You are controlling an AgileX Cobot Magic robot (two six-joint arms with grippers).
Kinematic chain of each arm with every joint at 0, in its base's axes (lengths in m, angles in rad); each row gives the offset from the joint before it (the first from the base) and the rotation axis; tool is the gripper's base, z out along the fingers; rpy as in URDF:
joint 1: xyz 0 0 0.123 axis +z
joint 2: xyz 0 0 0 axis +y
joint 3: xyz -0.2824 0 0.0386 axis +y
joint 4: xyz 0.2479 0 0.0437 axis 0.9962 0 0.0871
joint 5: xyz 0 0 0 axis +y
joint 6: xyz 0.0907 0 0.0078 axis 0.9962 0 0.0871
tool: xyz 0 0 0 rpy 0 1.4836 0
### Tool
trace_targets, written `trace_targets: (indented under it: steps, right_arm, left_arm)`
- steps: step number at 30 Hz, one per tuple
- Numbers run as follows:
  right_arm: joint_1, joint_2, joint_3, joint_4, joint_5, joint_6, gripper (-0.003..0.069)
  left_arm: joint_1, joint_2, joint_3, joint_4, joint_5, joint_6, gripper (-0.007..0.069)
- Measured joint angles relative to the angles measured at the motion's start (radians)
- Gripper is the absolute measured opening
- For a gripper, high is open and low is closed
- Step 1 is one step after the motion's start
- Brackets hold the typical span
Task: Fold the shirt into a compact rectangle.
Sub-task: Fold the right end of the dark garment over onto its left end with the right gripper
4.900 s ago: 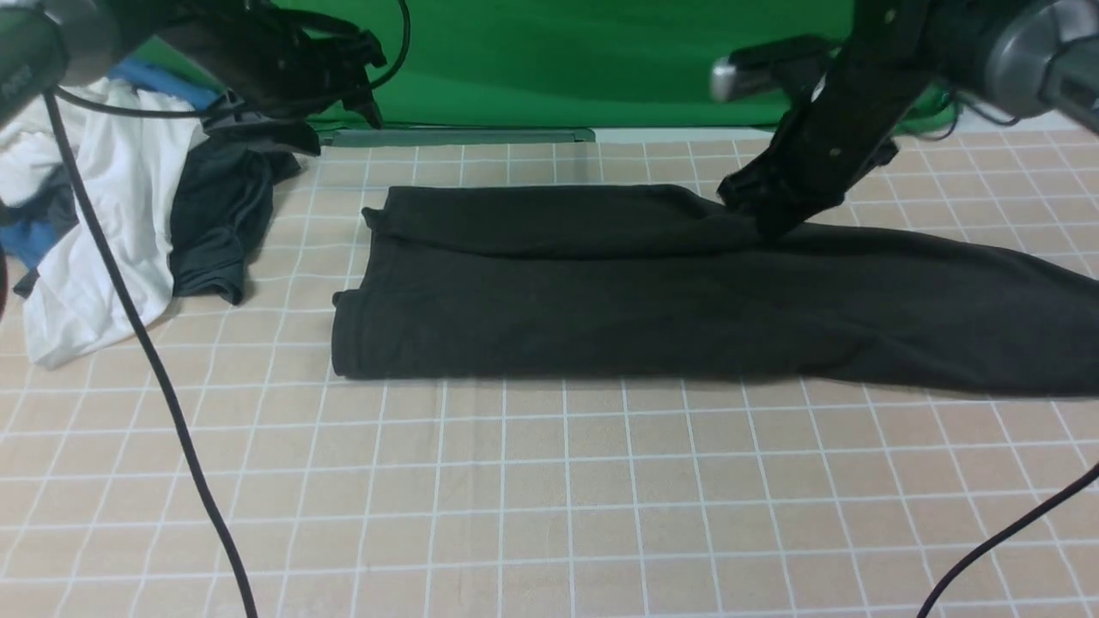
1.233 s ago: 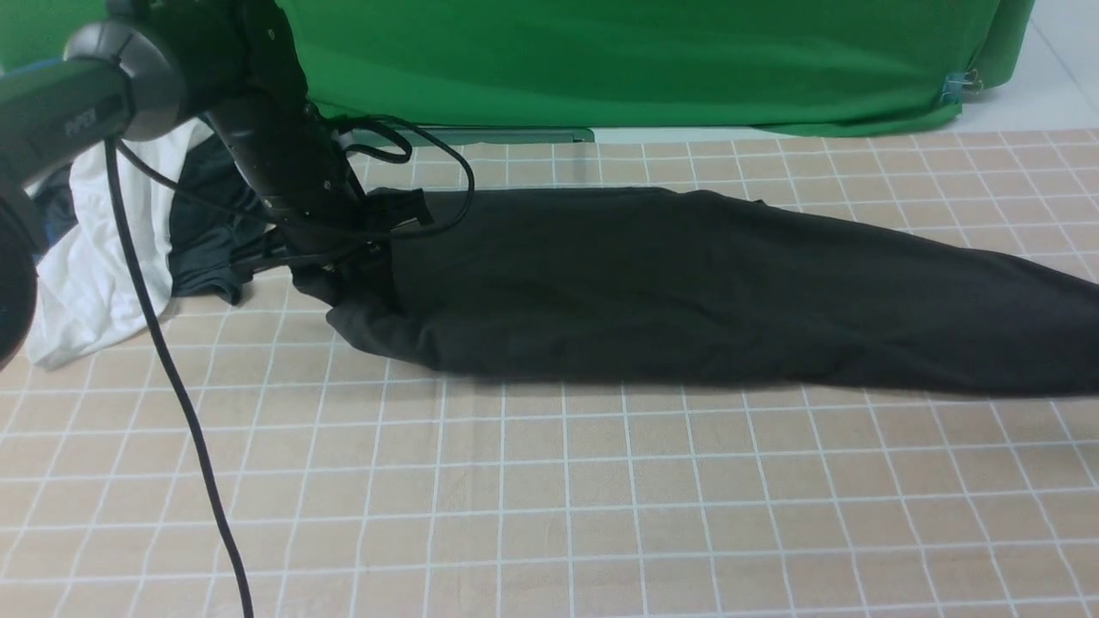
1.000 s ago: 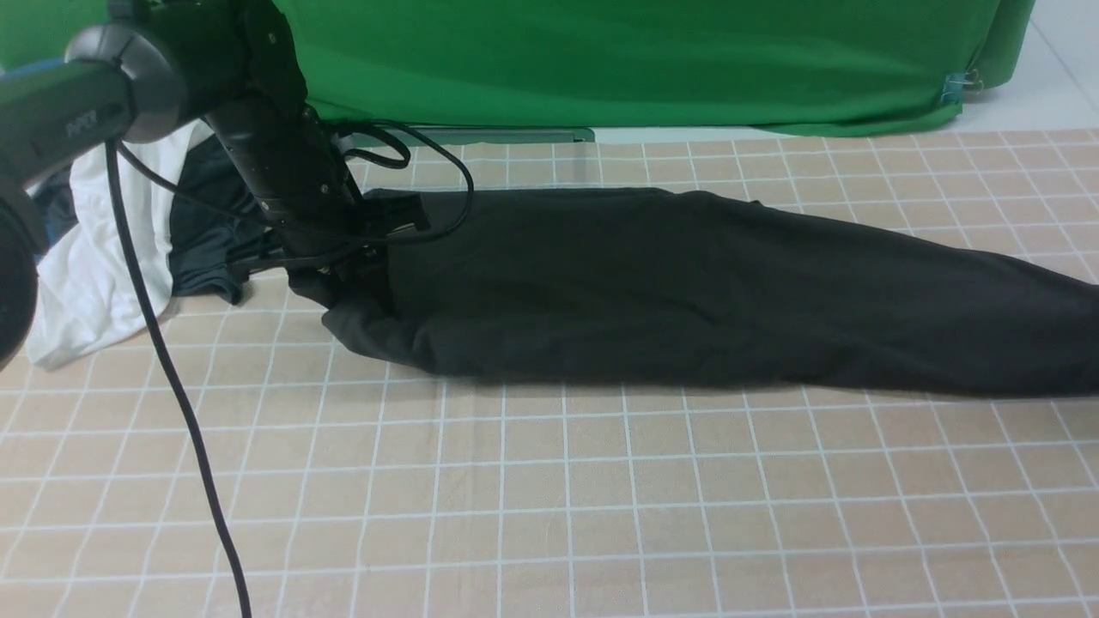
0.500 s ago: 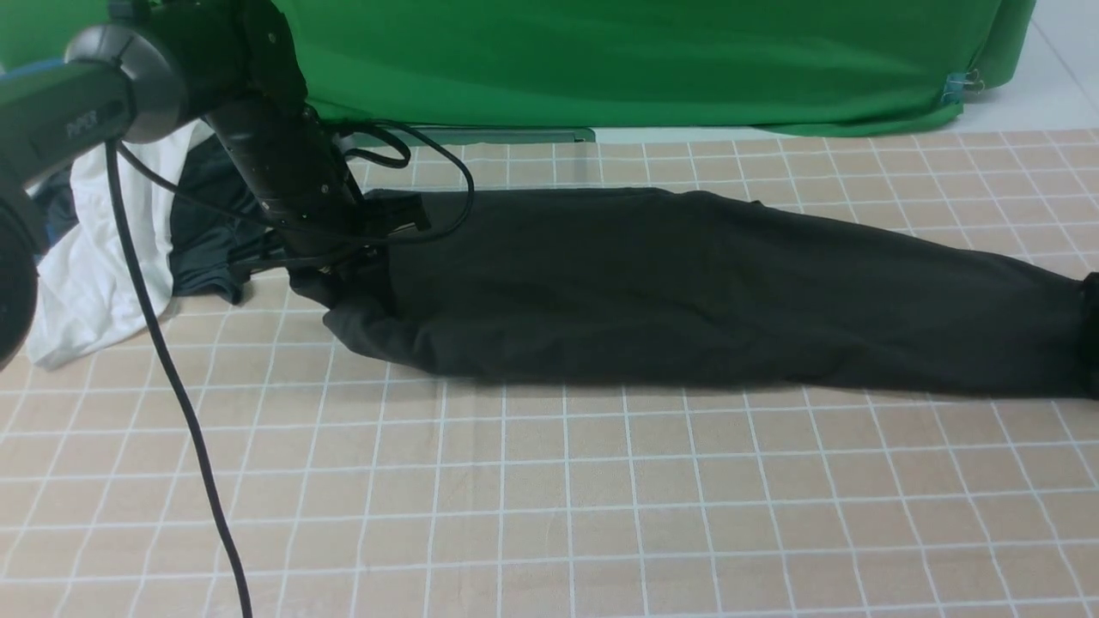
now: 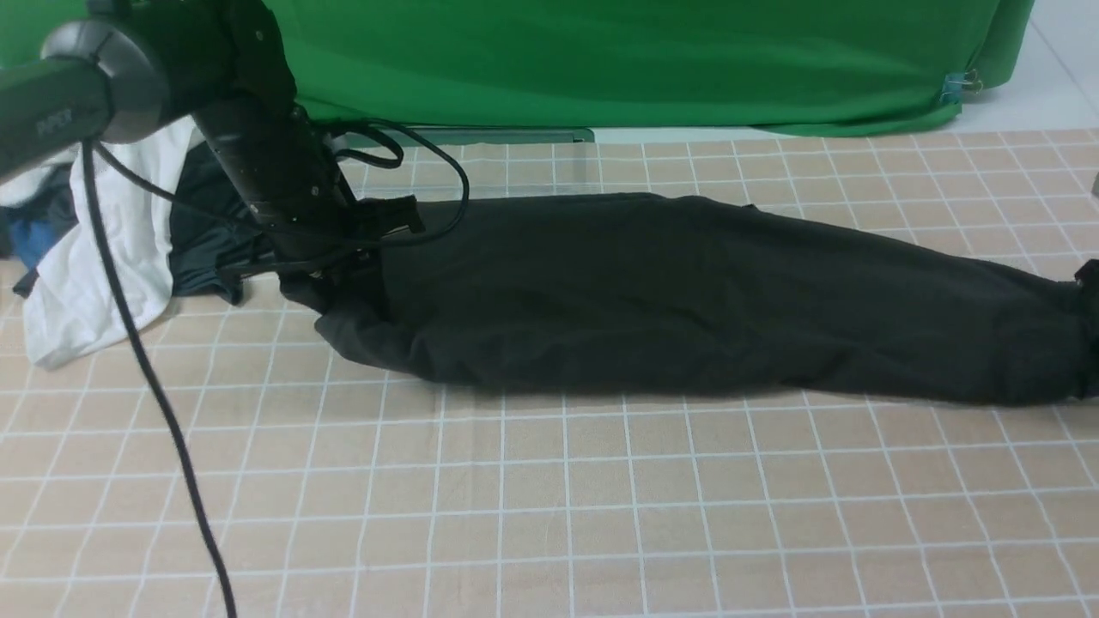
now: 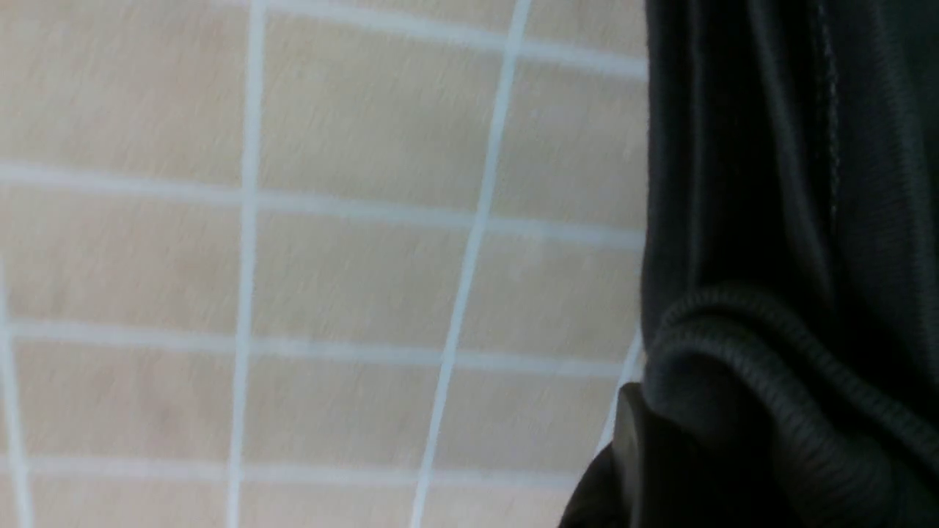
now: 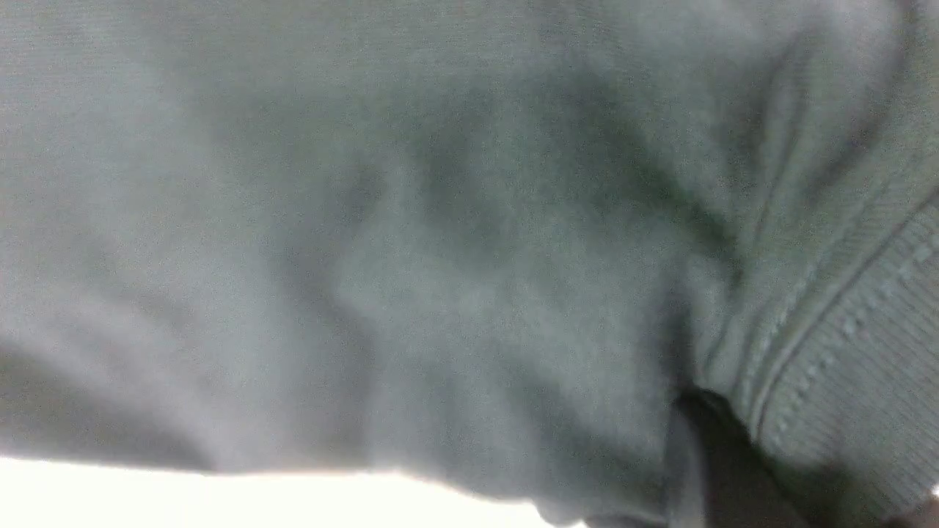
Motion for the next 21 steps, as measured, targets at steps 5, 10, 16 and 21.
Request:
trace_targets:
  steps: [5,10,16,21]
  right_arm:
    - [0.000,-0.103,0.076,0.006,0.077,0.001,0.0054]
    - [0.000,-0.263,0.287,0.006,0.067,0.001,0.0054]
    - [0.000,-0.424,0.518,-0.021,-0.021,0.017,0.0053]
    - [0.000,-0.468,0.602,-0.075,-0.057,0.062,0.0052]
  left_arm:
    - [0.000,-0.130,0.236,0.045,0.005,0.000,0.0180]
    - [0.000,-0.270,0.465,0.077,-0.014,-0.007,0.0180]
    - [0.000,-0.416,0.713,0.088,-0.139,-0.014,0.0180]
    - [0.000,-0.438,0.836,0.088,-0.253,-0.033,0.0180]
